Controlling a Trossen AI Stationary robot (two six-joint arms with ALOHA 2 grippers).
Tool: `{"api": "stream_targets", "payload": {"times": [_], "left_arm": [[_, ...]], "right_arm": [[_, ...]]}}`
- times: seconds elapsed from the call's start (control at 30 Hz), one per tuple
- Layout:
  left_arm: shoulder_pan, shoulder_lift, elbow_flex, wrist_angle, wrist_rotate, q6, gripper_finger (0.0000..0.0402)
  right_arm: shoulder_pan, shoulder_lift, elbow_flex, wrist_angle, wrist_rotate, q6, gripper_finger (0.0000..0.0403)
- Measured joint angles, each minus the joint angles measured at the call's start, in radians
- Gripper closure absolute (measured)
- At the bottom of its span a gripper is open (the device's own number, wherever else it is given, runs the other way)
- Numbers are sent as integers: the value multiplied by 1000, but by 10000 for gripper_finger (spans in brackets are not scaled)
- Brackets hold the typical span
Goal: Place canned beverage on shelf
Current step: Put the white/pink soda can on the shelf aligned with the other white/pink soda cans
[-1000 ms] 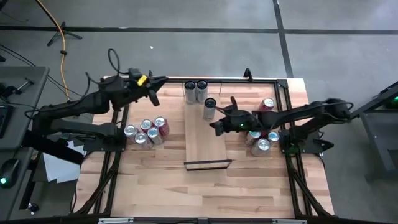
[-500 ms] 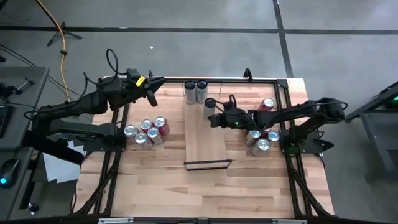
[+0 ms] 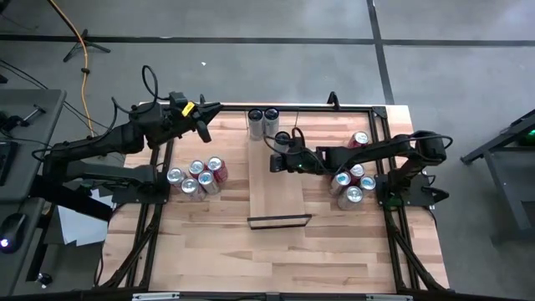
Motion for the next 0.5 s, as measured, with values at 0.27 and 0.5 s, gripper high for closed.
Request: {"api": "stream_targets", "payload": {"times": [0.27, 0.5], "left_arm": [[0, 0, 0, -1, -1, 0, 401], [0, 0, 0, -1, -1, -7, 401]], "right_arm": [[-16, 0, 0, -36, 76, 7, 403], [-54, 0, 0, -73, 93, -34, 403]]}}
